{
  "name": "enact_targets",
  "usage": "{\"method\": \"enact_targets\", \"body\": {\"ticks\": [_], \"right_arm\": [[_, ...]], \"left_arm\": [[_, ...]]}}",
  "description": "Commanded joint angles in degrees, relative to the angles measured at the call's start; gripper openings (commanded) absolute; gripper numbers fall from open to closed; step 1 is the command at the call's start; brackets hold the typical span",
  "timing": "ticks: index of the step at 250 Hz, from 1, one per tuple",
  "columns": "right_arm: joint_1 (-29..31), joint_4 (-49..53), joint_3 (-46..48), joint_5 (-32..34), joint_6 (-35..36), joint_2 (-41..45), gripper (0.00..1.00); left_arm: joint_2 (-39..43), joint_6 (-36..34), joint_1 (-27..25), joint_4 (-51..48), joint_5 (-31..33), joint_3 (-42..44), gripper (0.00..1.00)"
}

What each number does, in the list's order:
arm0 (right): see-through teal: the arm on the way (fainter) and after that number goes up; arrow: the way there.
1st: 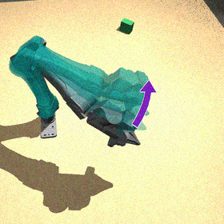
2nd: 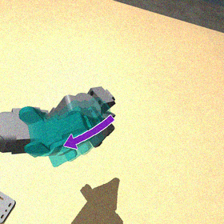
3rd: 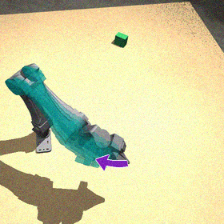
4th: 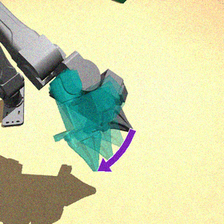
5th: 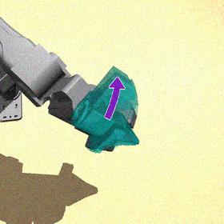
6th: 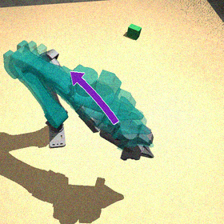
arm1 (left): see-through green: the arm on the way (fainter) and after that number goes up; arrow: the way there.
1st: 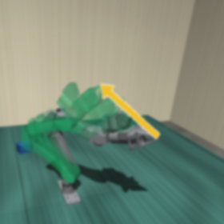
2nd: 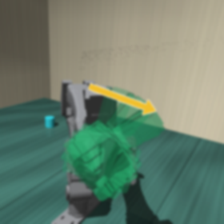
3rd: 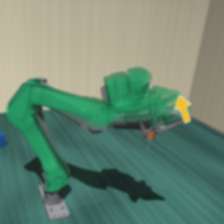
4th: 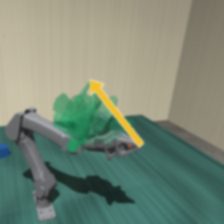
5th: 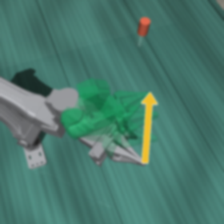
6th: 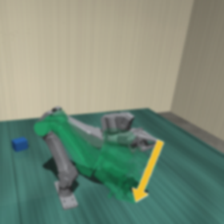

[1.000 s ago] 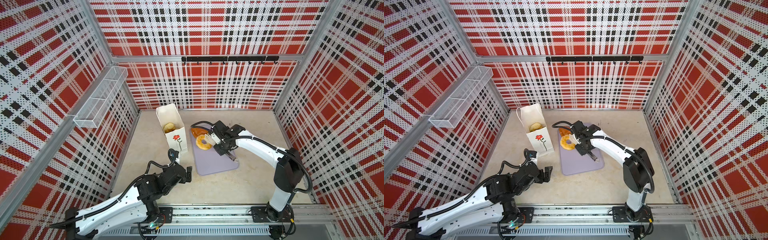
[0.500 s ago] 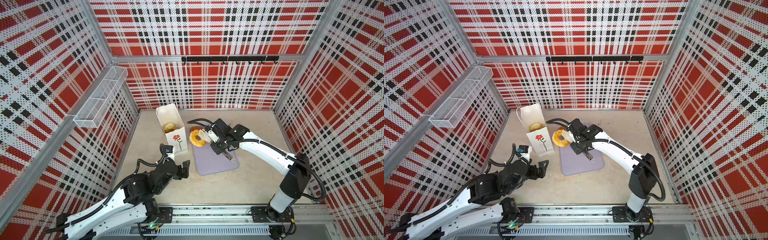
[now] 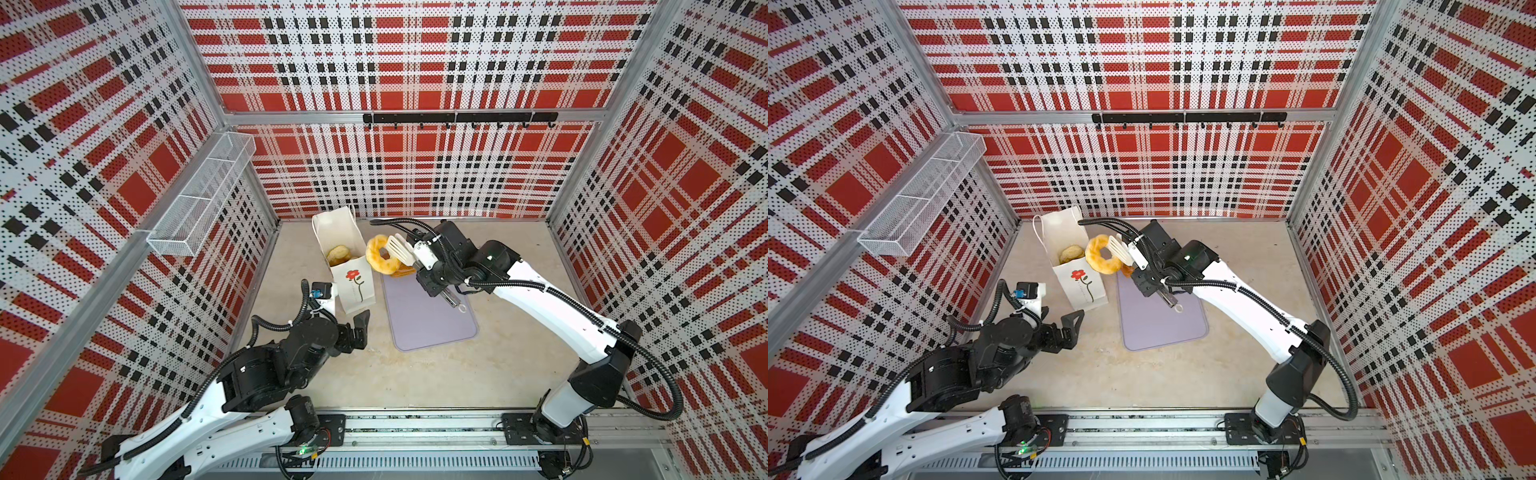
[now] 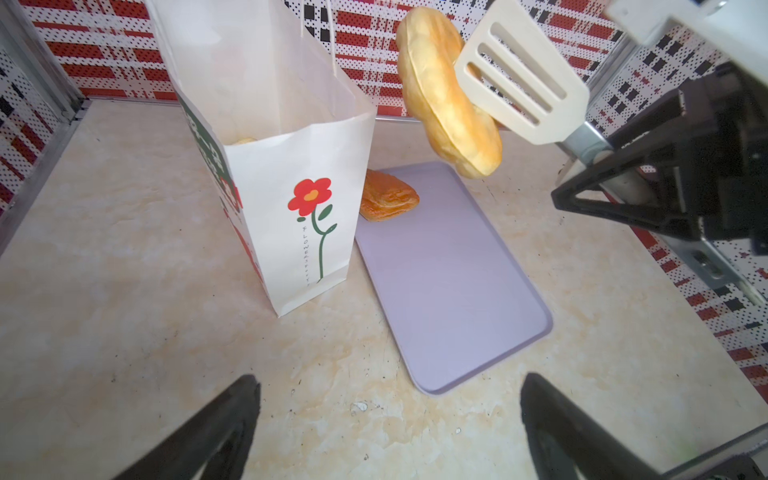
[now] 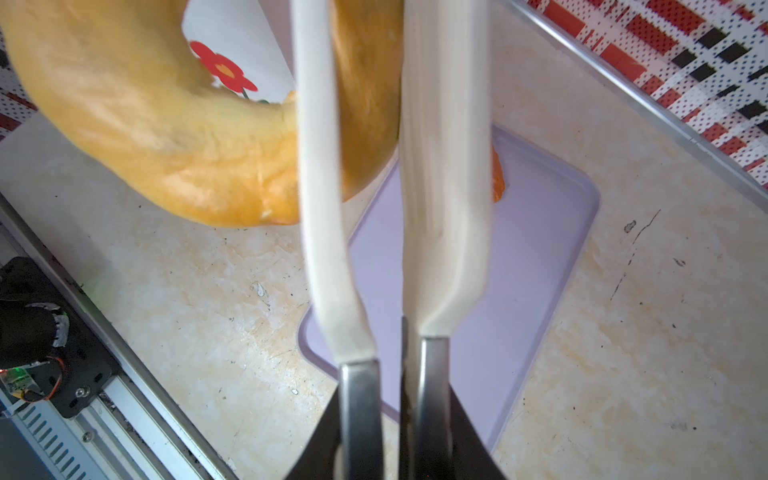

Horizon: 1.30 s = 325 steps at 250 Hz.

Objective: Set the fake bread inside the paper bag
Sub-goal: 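Carry the donut in the right tongs over the paper bag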

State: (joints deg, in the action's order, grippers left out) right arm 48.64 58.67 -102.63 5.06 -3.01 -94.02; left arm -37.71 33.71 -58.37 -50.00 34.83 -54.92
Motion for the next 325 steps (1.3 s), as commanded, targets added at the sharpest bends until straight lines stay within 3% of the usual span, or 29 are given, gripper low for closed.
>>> {"method": "enact_targets", "body": {"ticks": [1, 104, 169, 325], "right_arm": [[1.58, -2.37, -5.68, 0.69, 0.77, -0.63, 0.30], [5.11, -2.29, -21.05, 2.50, 3.29, -12.09, 0.31], [5.28, -4.66, -24.74, 4.28, 3.75, -16.61, 0.31], [5.30, -4.93, -32.47, 12.91, 4.94, -25.38, 0.33]], "left_arm": [[1.01, -1.42, 2.37, -2.14, 1.20, -1.67, 0.99], [3.98, -3.11, 15.44, -2.81, -7.30, 0.20, 0.99], [5.27, -3.49, 21.11, -2.89, -12.35, 2.59, 0.99], [5.57, -3.06, 23.87, -2.63, -16.02, 5.30, 0.99]]}}
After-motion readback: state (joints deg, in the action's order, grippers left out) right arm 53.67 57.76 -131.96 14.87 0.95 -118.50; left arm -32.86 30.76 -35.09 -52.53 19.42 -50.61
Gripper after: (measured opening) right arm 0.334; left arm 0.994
